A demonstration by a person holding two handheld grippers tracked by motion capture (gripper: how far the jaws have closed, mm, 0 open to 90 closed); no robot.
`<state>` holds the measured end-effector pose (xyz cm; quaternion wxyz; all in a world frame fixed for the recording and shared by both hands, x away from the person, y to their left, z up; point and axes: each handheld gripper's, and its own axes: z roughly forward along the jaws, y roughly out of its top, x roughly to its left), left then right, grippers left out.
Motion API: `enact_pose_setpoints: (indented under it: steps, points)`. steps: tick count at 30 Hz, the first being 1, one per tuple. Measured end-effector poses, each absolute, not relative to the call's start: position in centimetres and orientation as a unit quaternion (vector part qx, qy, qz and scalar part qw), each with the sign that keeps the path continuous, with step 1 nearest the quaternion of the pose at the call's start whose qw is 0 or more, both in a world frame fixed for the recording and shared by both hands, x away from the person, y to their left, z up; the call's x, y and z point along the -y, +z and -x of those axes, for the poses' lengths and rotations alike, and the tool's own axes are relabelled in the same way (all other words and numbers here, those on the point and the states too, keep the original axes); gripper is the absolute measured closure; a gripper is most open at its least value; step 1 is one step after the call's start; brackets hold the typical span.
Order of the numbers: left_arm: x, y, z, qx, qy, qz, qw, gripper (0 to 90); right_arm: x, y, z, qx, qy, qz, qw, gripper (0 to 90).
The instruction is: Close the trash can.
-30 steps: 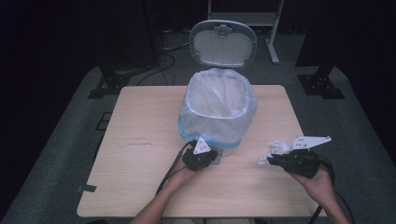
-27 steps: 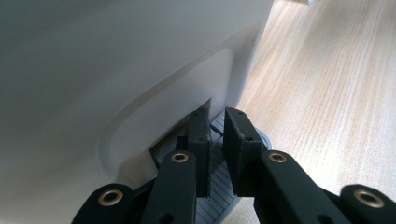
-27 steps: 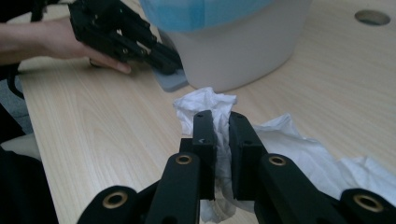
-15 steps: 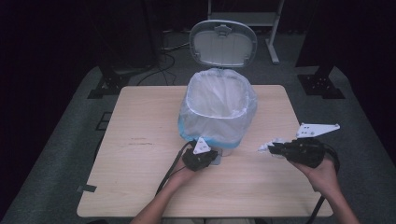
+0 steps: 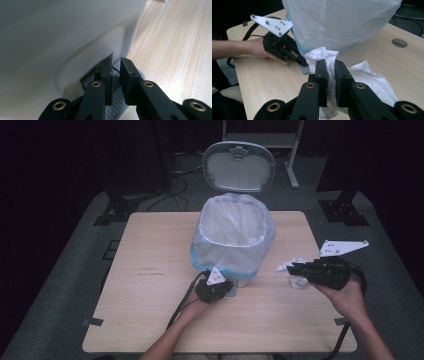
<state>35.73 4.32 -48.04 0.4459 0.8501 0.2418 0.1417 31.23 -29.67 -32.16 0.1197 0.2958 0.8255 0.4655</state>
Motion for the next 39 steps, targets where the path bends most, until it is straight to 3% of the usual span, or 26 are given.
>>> enact_pose_setpoints:
  steps: [39]
  points:
    - [-4.3,-48.0,-35.7,-0.241,0.14,-0.851,0.445,81.4,27.7,-23.4,-34.3,-0.818,0.49,-0.283,0.108,82.7]
